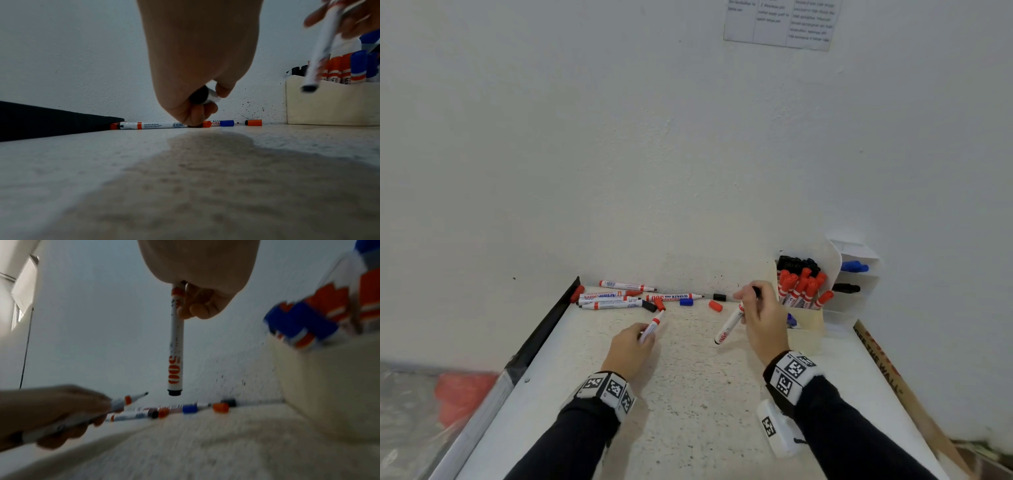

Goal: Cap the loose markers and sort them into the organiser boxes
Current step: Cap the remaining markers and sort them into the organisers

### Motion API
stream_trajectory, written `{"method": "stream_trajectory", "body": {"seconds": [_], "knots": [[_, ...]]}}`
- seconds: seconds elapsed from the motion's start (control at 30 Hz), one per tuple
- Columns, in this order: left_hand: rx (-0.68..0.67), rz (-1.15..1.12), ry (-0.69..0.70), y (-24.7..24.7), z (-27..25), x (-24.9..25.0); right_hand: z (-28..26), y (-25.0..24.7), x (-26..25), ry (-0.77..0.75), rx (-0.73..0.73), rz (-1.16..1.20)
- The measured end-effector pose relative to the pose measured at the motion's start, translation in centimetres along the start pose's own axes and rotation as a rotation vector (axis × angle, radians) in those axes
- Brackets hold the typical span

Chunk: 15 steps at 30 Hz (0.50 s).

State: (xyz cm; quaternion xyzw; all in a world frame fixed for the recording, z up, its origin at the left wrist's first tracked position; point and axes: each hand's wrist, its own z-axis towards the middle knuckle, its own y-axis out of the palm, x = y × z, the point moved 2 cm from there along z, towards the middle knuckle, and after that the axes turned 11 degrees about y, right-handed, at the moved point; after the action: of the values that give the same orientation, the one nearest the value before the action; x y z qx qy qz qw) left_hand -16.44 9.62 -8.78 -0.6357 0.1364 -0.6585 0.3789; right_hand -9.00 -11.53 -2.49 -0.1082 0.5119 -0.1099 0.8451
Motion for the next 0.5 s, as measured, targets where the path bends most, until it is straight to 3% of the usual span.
{"method": "stream_trajectory", "body": {"seconds": [0.07, 0.3, 0.4, 0.5], "knots": [[0.004, 0.008, 0.007, 0.0, 0.0, 0.0, 1.0, -2.9, -0.9, -0.050, 0.055, 0.024], [0.003, 0.047, -0.005, 0.0, 0.2, -0.2, 3.5, -14.5, -1.2, -0.128, 0.467, -0.134], [0.019, 0.042, -0.010, 0.1, 0.3, -0.3, 3.8, -17.6, 0.1, -0.102, 0.510, -0.147], [0.005, 0.047, -0.016, 0.1, 0.1, -0.2, 3.7, -18.2, 1.6, -0.073, 0.461, -0.153]]}}
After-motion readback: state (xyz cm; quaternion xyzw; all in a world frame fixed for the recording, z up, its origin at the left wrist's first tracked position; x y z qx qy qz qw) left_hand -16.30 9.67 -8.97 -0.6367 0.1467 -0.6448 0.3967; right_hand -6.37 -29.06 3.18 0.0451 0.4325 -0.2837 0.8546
